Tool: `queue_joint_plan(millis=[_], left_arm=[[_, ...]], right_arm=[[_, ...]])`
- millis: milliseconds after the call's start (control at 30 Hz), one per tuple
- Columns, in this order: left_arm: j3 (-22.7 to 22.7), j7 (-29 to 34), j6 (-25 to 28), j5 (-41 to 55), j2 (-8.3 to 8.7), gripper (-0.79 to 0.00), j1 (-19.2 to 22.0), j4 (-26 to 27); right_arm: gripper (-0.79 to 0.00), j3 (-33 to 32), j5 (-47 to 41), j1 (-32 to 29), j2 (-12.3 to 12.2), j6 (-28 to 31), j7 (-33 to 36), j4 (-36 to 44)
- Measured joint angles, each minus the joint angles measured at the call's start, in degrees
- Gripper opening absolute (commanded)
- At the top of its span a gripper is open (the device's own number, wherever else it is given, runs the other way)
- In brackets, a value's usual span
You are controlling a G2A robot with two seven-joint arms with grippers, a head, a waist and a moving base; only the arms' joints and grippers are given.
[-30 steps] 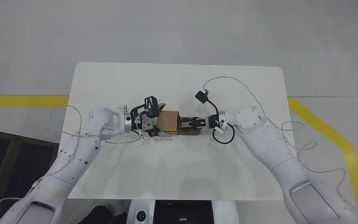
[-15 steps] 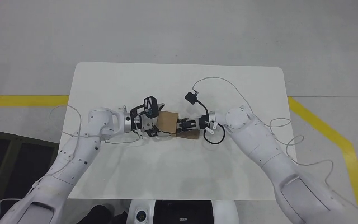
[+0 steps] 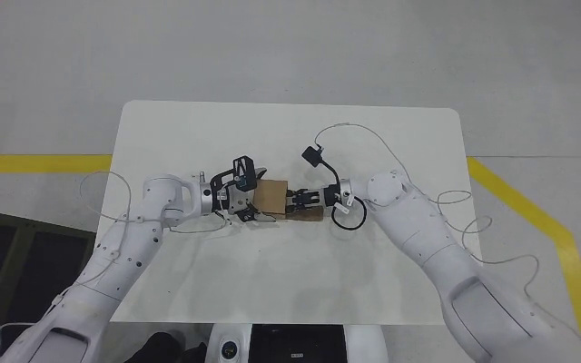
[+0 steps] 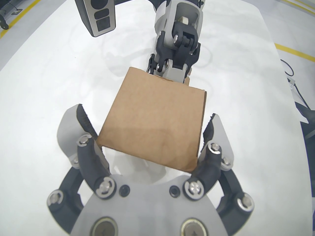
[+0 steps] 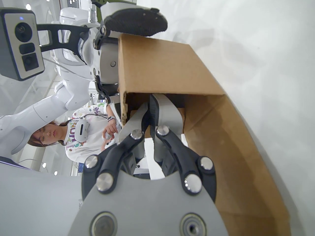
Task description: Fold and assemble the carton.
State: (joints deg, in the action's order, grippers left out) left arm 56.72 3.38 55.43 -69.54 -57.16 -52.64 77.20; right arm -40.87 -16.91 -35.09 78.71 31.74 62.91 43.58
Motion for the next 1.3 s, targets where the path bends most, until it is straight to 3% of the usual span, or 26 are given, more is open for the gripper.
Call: queue_joint_plan(millis=[300, 333, 433, 467, 500, 633, 800, 1000, 1300], left_arm=[[0.2, 0.3, -0.4, 0.2, -0.12, 0.0, -0.1, -0.1], [0.2, 0.3, -0.4, 0.2, -0.13, 0.0, -0.1, -0.1], [0.3, 0.4, -0.5, 0.3, -0.15, 0.0, -0.1, 0.0], [0.3, 0.4, -0.5, 0.2, -0.17, 0.0, -0.1, 0.1], [0.4, 0.4, -0.5, 0.2, -0.17, 0.0, -0.1, 0.1], [0.5, 0.4, -0.4, 0.1, -0.18, 0.0, -0.2, 0.3], [0.7, 0.4, -0.2, 0.0, -0.17, 0.0, -0.3, 0.5], [0.9, 0.4, -0.2, -0.3, -0.16, 0.0, -0.6, 0.8], [1.2, 0.4, -0.3, -0.3, -0.17, 0.0, -0.8, 1.1]], right_arm=[[-0.785, -7.6, 1.2, -2.7, -4.4, -6.9, 5.4, 7.7], [-0.754, -8.6, 2.1, -3.2, -5.1, -7.9, 5.7, 9.1], [-0.542, -12.3, 5.3, -5.6, -7.2, -11.4, 6.5, 14.3], [-0.542, -14.0, 6.8, -6.9, -8.1, -12.8, 6.7, 16.5], [-0.468, -15.2, 7.8, -8.0, -8.7, -13.8, 6.9, 18.2], [-0.326, -20.1, 11.5, -13.5, -11.1, -17.8, 6.9, 25.1], [-0.394, -23.9, 13.9, -19.5, -12.8, -20.2, 6.0, 31.7], [-0.403, -24.6, 15.8, -22.0, -13.4, -20.4, 3.8, 33.8], [-0.28, -21.4, 16.6, -19.7, -12.7, -16.6, 0.7, 28.6]])
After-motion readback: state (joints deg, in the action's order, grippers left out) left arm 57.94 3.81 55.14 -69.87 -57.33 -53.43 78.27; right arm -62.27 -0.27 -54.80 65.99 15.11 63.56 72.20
